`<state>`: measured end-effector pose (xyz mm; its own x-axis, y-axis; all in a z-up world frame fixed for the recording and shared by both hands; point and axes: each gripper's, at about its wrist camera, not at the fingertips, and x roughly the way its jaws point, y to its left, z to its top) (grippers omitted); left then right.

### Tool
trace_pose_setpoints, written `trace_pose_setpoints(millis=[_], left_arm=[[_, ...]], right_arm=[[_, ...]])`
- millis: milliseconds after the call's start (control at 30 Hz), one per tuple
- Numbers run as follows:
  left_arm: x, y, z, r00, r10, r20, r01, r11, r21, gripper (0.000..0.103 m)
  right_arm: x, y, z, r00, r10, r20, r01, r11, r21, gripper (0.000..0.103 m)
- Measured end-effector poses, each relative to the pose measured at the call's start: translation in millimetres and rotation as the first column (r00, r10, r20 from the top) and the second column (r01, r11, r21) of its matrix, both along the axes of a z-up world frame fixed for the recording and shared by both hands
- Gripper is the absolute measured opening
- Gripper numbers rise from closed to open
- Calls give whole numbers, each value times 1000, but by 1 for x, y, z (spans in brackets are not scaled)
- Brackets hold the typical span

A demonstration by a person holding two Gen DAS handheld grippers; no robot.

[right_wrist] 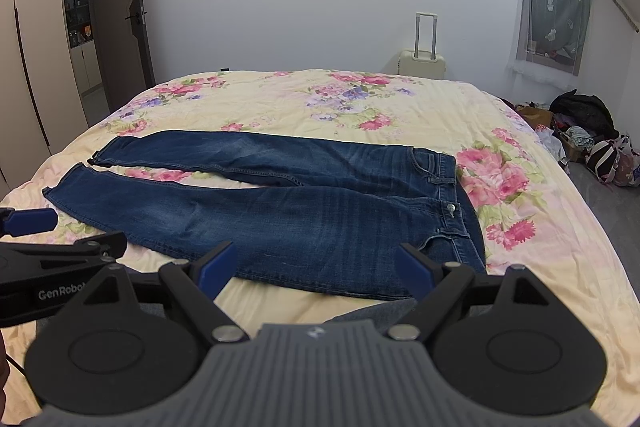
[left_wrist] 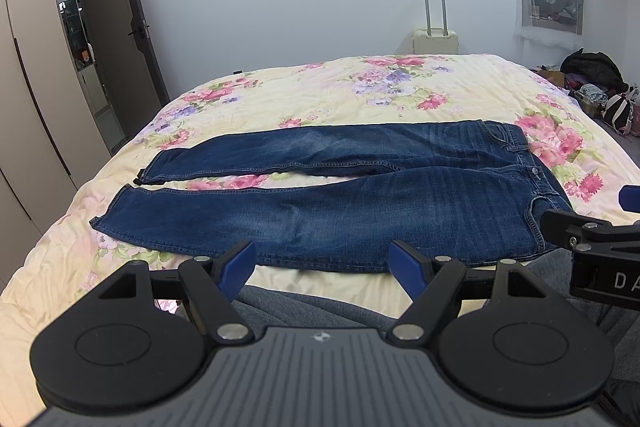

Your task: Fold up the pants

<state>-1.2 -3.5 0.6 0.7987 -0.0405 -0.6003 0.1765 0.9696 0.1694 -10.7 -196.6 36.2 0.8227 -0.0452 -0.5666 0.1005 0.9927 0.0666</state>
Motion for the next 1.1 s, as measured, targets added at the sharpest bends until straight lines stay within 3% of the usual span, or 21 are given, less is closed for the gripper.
trace_pose_setpoints(millis=[1100], left_arm=[[-6,-7,-5,1000,-11,-1,11,1000,-13,88]], right_arm=[[-2,4,-3,1000,2,-1,-2,1000,-1,82]])
